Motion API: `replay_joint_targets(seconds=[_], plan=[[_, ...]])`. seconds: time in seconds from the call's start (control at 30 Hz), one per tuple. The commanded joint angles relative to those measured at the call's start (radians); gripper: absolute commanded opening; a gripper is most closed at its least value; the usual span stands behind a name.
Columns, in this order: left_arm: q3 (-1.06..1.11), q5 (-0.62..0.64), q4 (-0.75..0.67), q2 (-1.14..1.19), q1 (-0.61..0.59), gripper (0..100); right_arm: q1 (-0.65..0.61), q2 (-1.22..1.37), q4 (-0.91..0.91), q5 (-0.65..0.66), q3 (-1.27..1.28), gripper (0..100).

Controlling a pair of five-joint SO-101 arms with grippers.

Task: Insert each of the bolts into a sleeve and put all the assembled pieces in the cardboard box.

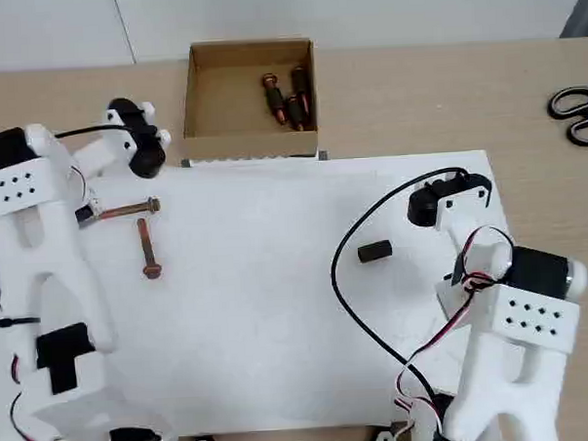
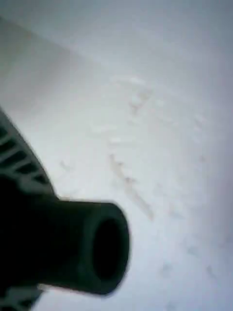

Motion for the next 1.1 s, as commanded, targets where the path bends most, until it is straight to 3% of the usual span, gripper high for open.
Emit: replay_joint_targets(seconds=[0.0,0.13,0.47,0.87,1.07], plan=[[-0.051,-0.084,0.015,0.032,0.017,11,0.008,-0.024,-0.004,-0.008,-0.008,1.1],[-0.097,-0.149,0.014,0.141,0.021,11,0.008,-0.024,-0.005,-0.008,-0.006,1.1],[-0.407,-0.167,0.029,0.420,0.078,12,0.008,-0.019,-0.007,-0.008,-0.002,1.2],[-0.426,-0.175,0.002,0.509,0.130,12,0.008,-0.015,-0.010,-0.006,0.000,1.3],[-0.533,-0.175,-0.008,0.600,0.129,12,0.008,-0.015,-0.007,-0.008,0.000,1.3]])
